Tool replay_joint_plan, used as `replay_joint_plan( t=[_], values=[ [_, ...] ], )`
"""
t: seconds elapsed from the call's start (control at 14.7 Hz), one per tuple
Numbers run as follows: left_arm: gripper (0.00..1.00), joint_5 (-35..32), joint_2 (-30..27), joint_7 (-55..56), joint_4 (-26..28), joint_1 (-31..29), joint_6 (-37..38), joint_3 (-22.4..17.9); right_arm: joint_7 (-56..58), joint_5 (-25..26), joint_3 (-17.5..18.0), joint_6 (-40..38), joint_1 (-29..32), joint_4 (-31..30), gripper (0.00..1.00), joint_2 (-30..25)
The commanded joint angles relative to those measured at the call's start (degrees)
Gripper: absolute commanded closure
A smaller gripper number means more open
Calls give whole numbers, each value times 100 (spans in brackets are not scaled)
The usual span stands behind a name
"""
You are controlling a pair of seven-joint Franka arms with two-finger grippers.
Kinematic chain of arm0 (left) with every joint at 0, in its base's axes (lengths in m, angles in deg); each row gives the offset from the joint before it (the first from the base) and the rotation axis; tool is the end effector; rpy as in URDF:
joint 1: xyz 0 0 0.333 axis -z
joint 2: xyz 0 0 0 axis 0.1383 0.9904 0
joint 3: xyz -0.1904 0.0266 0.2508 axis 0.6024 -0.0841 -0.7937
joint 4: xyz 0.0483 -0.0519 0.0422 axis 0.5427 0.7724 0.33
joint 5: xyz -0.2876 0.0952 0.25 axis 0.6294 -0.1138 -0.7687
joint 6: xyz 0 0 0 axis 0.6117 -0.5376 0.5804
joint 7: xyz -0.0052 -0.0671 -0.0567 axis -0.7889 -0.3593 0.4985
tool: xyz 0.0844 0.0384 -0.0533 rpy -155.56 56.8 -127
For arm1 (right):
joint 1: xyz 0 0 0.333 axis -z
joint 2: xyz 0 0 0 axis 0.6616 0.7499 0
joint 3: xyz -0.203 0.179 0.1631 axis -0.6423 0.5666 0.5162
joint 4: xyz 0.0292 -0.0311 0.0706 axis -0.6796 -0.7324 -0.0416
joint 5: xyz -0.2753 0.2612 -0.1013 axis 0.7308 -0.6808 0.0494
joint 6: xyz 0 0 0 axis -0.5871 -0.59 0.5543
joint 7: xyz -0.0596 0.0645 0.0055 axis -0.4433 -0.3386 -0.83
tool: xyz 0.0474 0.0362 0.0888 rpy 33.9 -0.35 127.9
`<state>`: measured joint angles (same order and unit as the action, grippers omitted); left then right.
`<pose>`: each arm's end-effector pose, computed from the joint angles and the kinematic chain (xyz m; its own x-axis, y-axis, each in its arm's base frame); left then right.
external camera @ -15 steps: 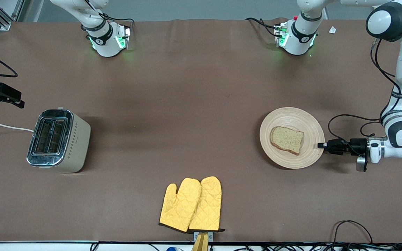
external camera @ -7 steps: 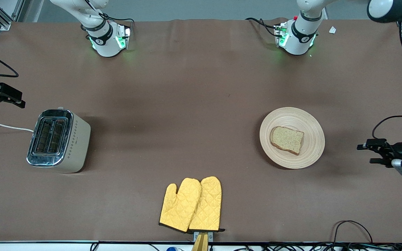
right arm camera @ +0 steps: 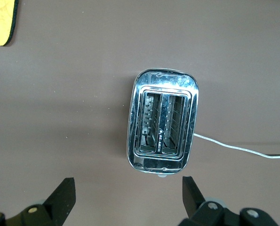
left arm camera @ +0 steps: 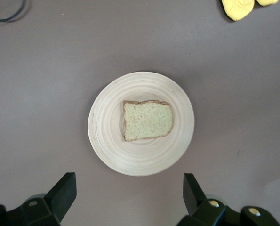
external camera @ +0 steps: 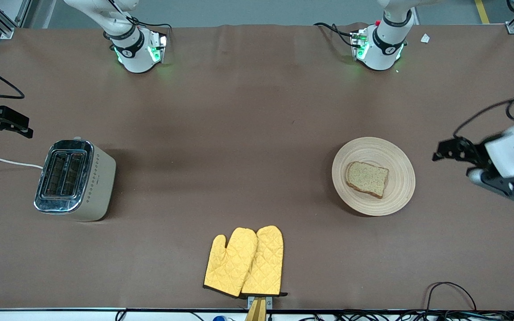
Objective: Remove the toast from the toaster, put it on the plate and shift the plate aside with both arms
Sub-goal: 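Open the left gripper and pull it back from the plate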
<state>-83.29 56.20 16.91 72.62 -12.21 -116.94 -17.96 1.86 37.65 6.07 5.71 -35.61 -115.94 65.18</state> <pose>0.6320 -0.0895 0.5893 0.9370 -0.3450 -0.0543 -0.3385 -0.9354 0.1022 0.5844 -0.0309 0.6251 0.9960 0.0886 -0.0073 0.0887 -0.9959 0.0201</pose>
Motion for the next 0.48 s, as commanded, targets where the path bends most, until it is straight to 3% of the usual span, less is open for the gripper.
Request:
replay_joint_plan(
  t=[0.0, 0.14, 0.34, 0.41],
  values=[
    [0, -278, -983, 661, 785, 189, -50, 4, -92, 20, -21, -18, -36, -158, 0, -186],
    [0, -269, -1466, 732, 1241, 154, -303, 40, -92, 11, -12, 43, -36, -229, 0, -204],
    [0, -278, -2590, 698, 2926, 93, -1522, 13, -84, 20, -12, 52, -45, -351, 0, -300],
    [0, -243, -2750, 697, 3184, 93, -1674, 13, -84, 20, -12, 87, -54, -334, 0, -292]
  ],
)
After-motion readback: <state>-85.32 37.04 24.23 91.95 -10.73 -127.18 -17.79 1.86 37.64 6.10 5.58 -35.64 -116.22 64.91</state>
